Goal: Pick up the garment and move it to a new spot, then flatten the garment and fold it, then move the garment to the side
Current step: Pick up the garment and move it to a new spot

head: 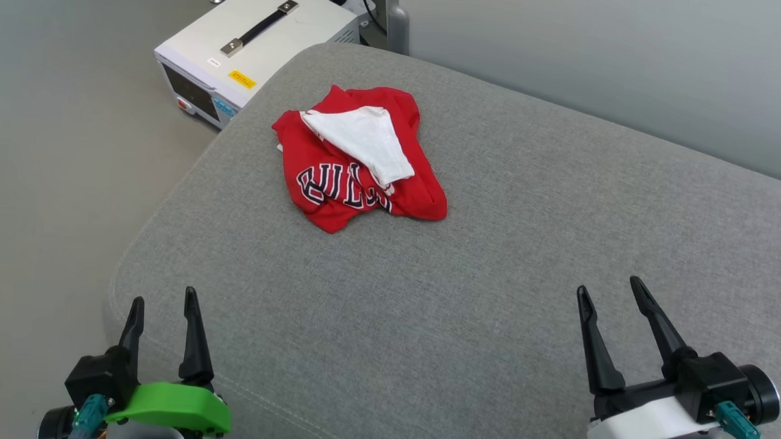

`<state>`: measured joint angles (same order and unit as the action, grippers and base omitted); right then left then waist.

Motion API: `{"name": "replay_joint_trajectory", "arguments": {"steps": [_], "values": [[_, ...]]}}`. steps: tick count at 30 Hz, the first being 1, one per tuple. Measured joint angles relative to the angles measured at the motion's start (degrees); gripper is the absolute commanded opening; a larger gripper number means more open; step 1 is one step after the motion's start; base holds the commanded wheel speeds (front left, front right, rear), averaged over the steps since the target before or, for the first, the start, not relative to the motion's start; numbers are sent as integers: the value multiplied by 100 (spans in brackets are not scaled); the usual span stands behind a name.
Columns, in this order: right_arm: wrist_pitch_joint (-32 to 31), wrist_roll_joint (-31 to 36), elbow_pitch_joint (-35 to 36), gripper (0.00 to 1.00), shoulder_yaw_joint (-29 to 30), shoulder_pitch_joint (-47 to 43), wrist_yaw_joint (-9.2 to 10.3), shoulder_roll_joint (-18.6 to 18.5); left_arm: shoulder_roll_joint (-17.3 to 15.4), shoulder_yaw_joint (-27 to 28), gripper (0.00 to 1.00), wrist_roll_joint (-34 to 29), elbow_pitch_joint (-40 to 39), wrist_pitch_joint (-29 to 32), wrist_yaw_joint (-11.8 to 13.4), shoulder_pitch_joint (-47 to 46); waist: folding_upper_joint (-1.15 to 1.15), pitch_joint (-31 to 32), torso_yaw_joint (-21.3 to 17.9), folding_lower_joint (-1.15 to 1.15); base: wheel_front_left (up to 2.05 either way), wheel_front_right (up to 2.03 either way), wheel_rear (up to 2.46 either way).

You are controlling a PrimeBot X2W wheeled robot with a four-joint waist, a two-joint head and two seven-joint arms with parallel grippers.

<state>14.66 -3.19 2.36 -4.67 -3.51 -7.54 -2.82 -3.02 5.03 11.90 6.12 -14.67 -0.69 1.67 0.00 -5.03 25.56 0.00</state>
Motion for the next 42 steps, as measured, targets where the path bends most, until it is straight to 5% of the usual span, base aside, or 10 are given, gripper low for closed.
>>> {"name": "replay_joint_trajectory", "arguments": {"steps": [8, 16, 24, 30, 36, 42], "values": [[0, 113, 11, 100, -65, 119, -1, -7, -49, 288, 100, 7, 112, 0, -379, -612, 0, -142, -151, 0, 0, 0, 0], [0, 159, 183, 100, -48, 483, -1, -220, -1158, 74, 100, 65, 833, 0, -642, -2809, 0, -582, -551, 0, 0, 0, 0], [1, 200, 333, 100, -107, 790, 0, -316, -2257, -1076, 100, 1015, 1427, 509, -665, -4394, 0, -1025, -919, 0, 0, 0, 0], [5, 204, 382, 100, -119, 933, -1, -358, -2840, -1948, 100, 2058, 1728, 1964, -665, -5164, 0, -1315, -1200, 0, 0, 0, 0], [5, 204, 414, 100, -101, 1048, -1, -372, -3088, -2609, 100, 3123, 2138, 4102, -665, -5759, 0, -1578, -1459, 1, 0, 0, 0], [5, 204, 427, 100, -97, 1137, -1, -372, -3236, -3268, 100, 3483, 2262, 5612, -665, -5943, 0, -1779, -1681, 1, 0, 0, 0]]}}
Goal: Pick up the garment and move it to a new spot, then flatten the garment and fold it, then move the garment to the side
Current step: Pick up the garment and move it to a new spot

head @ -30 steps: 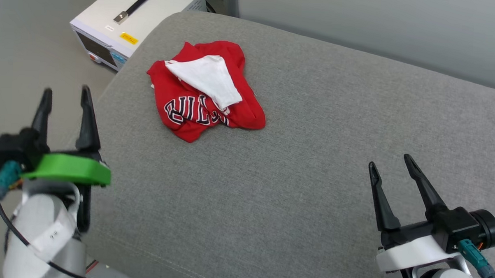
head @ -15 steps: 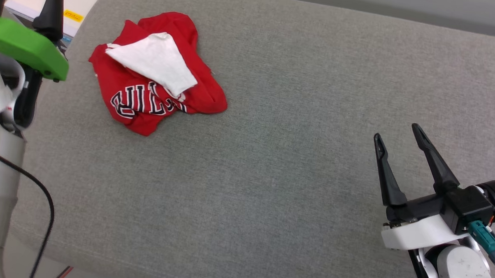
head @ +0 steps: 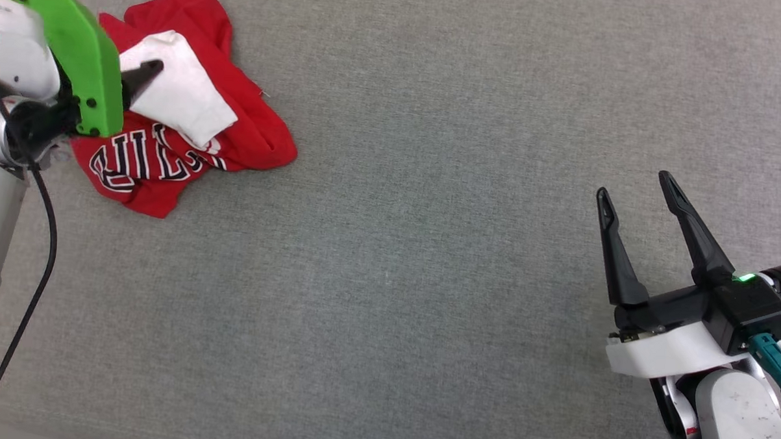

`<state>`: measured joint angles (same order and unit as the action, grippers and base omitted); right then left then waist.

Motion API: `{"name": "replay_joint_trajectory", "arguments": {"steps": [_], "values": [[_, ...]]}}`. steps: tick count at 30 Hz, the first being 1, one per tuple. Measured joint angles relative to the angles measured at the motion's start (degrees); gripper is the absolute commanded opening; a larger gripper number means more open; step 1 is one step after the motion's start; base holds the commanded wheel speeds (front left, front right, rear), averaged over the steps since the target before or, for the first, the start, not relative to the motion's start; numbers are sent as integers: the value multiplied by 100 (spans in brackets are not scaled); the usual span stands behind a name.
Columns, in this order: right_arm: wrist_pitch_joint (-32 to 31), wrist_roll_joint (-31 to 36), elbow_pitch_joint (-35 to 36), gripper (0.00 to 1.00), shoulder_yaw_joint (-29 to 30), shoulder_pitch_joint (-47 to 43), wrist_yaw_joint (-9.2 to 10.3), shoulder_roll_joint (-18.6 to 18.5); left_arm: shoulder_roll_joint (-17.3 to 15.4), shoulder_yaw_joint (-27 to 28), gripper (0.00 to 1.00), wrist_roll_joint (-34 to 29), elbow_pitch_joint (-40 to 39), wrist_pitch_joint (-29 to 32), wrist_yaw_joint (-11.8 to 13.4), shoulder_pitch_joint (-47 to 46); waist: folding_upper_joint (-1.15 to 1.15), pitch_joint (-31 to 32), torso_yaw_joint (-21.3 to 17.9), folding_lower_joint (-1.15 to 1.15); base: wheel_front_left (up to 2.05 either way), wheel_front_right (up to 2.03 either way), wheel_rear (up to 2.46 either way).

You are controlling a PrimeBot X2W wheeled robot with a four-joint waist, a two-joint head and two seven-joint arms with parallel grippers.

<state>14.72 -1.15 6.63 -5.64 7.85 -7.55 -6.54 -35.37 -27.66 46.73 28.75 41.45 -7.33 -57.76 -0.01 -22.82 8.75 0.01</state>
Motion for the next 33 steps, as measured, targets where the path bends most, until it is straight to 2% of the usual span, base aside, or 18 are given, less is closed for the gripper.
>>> {"name": "replay_joint_trajectory", "arguments": {"steps": [4, 8, 14, 20, 22, 26, 33], "values": [[0, -1, 14, 100, 3, 63, 1, 0, -41, -343, 100, 236, -4, 525, 0, 1, 0, -131, -127, 0, 0, 0, 0], [0, -1, 24, 100, -12, 125, 0, -3, -49, -600, 100, 267, 118, 743, 0, 17, 0, -274, -221, -1, 0, 0, 0], [0, -10, 26, 100, -25, 221, 0, -1, -66, -940, 100, 253, 505, 854, 0, 147, 0, -459, -356, -1, 0, 0, 0], [0, -12, 22, 100, -14, 233, 0, 2, -130, -1160, 100, 283, 569, 831, 1, 135, 0, -583, -415, -1, 0, 0, 0], [0, -35, 11, 100, -12, 236, 1, 10, -134, -1210, 0, 338, 582, 726, 1, 136, 0, -571, -408, -1, 0, 0, 0], [0, -65, -15, 100, -27, 241, 0, 43, -162, -1365, 0, 469, 502, 297, 0, 172, 0, -456, -386, 0, 0, 0, 0], [0, -118, -63, 100, 65, 151, 1, 133, -436, -1517, 0, 419, -211, -966, 0, 433, 1, -51, -331, 0, 0, 0, 0]]}}
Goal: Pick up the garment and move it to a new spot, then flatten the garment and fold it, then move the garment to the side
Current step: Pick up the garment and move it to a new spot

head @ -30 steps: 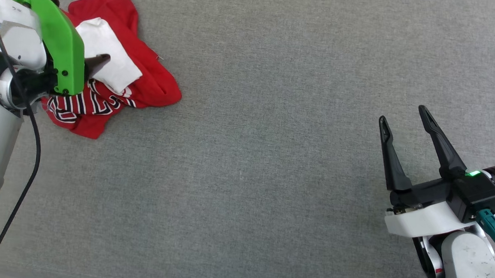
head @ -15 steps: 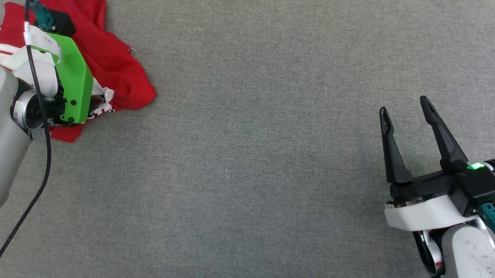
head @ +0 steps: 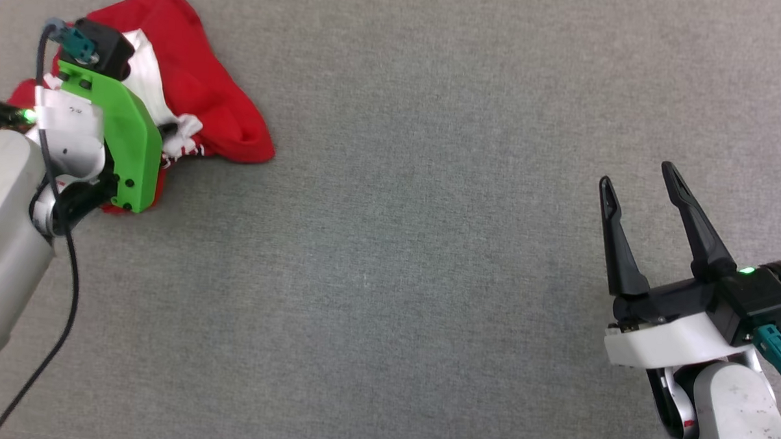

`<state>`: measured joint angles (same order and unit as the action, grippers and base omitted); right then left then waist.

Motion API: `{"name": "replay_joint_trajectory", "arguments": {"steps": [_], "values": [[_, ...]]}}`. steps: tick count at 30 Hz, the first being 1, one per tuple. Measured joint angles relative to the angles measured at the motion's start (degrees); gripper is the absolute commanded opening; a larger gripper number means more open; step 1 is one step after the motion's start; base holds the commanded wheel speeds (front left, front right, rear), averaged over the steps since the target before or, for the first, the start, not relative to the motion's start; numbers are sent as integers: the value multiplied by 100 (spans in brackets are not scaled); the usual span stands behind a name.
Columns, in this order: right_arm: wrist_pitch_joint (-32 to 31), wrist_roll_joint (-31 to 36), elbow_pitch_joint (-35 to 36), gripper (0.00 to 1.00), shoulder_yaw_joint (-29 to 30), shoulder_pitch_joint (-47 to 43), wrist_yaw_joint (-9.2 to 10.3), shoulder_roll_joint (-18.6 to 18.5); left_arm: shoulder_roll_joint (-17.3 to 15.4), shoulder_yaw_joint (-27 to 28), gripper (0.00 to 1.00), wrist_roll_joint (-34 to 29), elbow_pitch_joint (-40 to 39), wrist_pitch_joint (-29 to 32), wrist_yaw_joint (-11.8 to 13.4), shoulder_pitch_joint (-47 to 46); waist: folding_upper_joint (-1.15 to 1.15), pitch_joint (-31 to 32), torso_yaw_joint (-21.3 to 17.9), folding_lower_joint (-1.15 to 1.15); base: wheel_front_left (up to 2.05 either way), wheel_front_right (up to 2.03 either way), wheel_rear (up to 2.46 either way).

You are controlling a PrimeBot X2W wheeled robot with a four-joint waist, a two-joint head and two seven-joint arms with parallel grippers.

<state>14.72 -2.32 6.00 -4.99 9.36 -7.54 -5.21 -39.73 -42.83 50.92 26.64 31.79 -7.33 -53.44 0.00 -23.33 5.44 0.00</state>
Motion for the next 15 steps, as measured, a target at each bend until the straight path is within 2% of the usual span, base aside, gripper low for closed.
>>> {"name": "replay_joint_trajectory", "arguments": {"steps": [5, 8, 12, 15], "values": [[0, -51, -13, 100, 43, -159, -1, 78, -315, 7, 0, -237, -666, -491, 0, -2, 0, 344, 63, 0, 0, 0, 0], [0, -71, -19, 100, 52, -203, 0, 116, -374, -29, 0, -353, -1092, -588, 7, -1, 0, 532, 81, 0, 0, 0, 0], [0, -108, -16, 100, 64, -246, -1, 159, -294, -182, 0, -550, -1681, -602, 80, 1, 0, 739, 45, -1, 0, 0, 0], [1, -144, -13, 100, 83, -275, -1, 183, -59, -366, 0, -668, -2005, -600, 126, 1, 0, 814, -62, 0, 0, 0, 0]]}}
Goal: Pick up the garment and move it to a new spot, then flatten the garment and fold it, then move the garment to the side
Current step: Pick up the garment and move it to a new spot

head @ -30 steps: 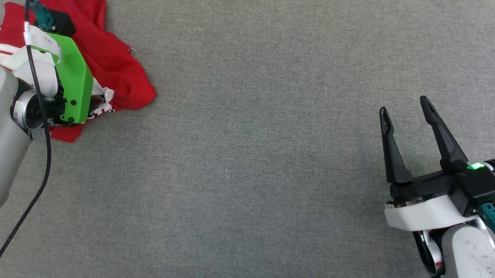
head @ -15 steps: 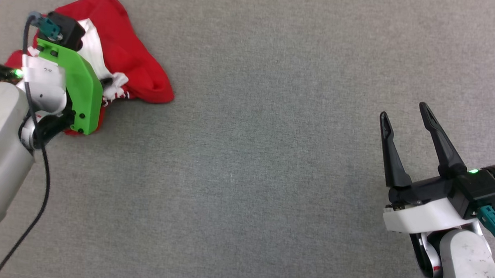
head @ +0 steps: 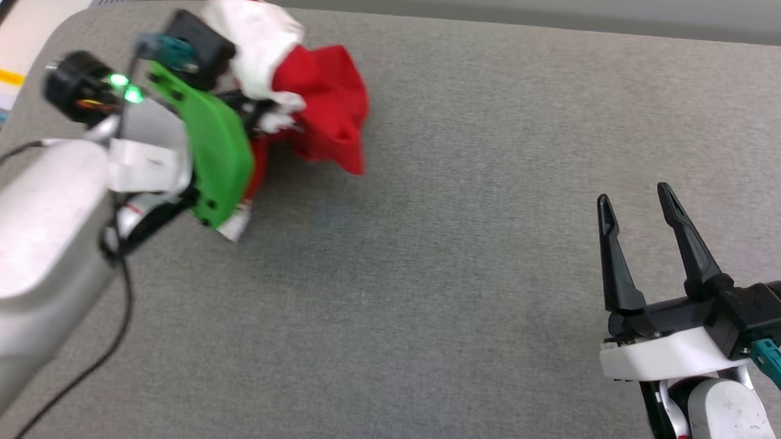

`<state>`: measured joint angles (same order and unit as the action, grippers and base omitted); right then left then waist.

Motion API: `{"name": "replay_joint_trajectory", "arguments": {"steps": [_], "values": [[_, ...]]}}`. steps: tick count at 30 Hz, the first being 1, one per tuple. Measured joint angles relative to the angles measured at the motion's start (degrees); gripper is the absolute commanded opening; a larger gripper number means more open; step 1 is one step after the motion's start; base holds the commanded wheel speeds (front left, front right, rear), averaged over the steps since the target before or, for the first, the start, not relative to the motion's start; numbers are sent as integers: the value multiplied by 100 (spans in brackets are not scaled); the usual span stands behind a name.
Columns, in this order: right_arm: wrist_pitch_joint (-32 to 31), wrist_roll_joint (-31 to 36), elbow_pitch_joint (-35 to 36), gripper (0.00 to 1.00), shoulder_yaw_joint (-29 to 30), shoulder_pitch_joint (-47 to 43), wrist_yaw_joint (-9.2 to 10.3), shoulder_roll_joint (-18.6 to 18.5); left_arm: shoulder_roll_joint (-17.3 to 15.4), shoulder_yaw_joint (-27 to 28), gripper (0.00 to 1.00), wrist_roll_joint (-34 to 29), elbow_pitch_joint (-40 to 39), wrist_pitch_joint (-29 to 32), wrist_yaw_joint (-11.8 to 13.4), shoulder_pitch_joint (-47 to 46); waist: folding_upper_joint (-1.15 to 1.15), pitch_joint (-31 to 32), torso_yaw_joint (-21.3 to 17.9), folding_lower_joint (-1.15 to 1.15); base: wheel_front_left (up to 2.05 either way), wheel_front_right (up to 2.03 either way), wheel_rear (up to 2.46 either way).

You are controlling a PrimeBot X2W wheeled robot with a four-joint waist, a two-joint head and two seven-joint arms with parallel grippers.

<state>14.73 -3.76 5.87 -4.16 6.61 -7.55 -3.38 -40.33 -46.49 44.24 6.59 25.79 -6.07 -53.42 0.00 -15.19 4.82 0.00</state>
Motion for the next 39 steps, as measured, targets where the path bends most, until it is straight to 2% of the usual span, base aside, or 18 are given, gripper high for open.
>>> {"name": "replay_joint_trajectory", "arguments": {"steps": [7, 12, 13, 14, 17, 21, 26, 32, 33, 34, 35, 39], "values": [[0, -38, 22, 100, 191, -27, 0, 38, 959, -593, 0, -242, -131, -108, -11, -2, 0, 5, -397, 0, 0, 0, 0], [-1, -119, 84, 100, 393, -26, 1, 40, 1668, -1185, 0, -413, 398, -315, -82, -31, 0, -86, -714, 0, 0, 0, 0], [-1, -183, 109, 100, 476, -23, 1, 44, 1974, -1480, 0, -491, 692, -420, -101, -71, 0, -149, -853, 0, 0, 0, 0], [-1, -216, 121, 100, 530, -20, 0, 43, 2127, -1623, 0, -533, 828, -498, -102, -84, 0, -184, -919, 0, 0, 0, 0], [0, -269, 140, 100, 620, -15, 1, 42, 2484, -1983, 0, -556, 1230, -695, -124, -101, 0, -305, -1087, 0, 0, 0, 0], [-1, -333, 162, 100, 710, 12, 1, 43, 2909, -2431, 0, -584, 1688, -962, -125, -203, 0, -524, -1245, 0, 0, 0, 0], [-1, -464, 176, 100, 811, 85, 1, 43, 3371, -2638, 0, -542, 2043, -1133, -125, -249, 0, -765, -1376, 0, 0, 0, 0], [-1, -486, 154, 100, 816, 151, 1, 43, 3543, -2664, 0, -636, 2223, -1240, -125, -166, -1, -885, -1456, 0, 0, 0, 0], [-1, -486, 138, 100, 814, 151, 1, 44, 3555, -2664, 25, -645, 2251, -1314, -125, -151, -1, -874, -1449, 0, 0, 0, 0], [-1, -485, 121, 100, 813, 151, 1, 43, 3564, -2671, 95, -662, 2281, -1436, -125, -142, 0, -854, -1439, 0, 0, 0, 0], [-1, -485, 105, 100, 813, 150, 1, 44, 3573, -2676, 100, -675, 2304, -1592, -125, -138, -1, -832, -1429, 0, 0, 0, 0], [-1, -470, 48, 100, 821, 101, 1, 44, 3644, -2686, 100, -686, 2348, -2283, -125, -134, 0, -655, -1356, 0, 0, 0, 0]]}}
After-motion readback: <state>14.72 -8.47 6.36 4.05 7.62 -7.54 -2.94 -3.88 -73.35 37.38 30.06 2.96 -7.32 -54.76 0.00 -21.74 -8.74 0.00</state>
